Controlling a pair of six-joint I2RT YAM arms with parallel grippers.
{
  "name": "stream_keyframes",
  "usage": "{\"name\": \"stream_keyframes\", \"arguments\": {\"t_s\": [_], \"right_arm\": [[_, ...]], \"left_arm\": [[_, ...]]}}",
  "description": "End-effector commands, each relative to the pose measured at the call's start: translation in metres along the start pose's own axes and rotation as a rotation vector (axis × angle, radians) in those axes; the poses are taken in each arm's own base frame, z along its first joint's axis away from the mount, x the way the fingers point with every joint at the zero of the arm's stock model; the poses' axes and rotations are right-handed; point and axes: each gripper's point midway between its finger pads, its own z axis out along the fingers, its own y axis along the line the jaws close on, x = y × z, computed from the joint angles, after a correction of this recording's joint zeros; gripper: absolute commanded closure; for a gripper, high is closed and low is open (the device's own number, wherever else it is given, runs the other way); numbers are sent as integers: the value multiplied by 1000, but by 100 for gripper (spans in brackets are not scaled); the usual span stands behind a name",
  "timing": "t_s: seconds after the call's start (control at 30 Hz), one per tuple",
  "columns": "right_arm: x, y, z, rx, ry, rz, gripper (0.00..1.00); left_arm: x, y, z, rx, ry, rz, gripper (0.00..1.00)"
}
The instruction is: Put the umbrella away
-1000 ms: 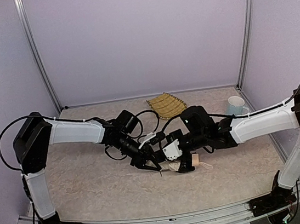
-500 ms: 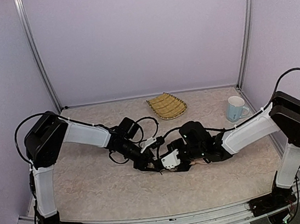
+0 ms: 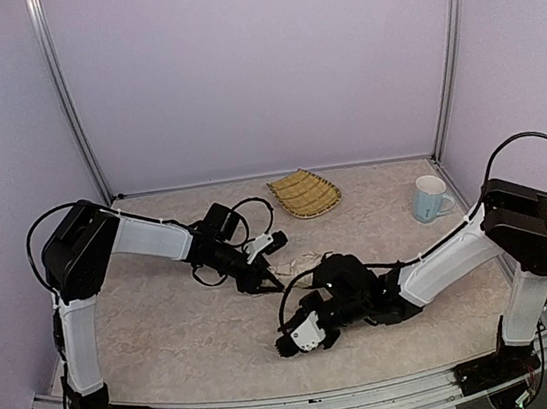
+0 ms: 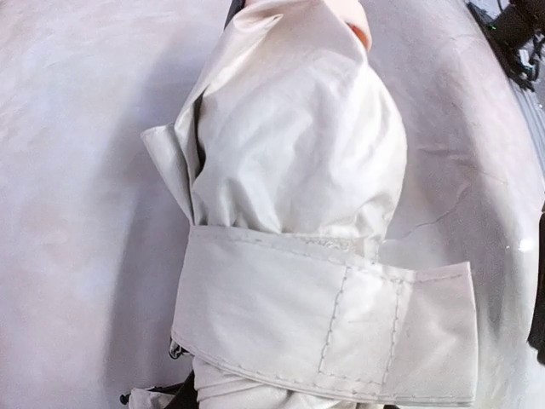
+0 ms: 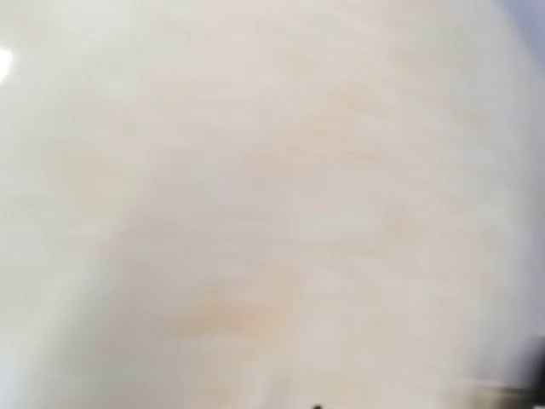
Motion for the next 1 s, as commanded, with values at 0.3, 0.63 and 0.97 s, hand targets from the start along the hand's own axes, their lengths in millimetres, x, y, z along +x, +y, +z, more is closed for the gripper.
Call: {"name": "stream_keyframes", "arguments": {"t_s": [0.3, 0.63, 0.97], "right_arm": [[-10, 3, -31, 20, -14, 184, 77], [2, -110, -132, 264, -255, 612, 65], [187, -104, -150, 548, 520, 1279, 66]], "left_arm": [[37, 29, -1, -214, 131, 22, 100], [4, -1, -11, -430, 77, 403, 100], [21, 18, 0, -589, 247, 416, 100]]}}
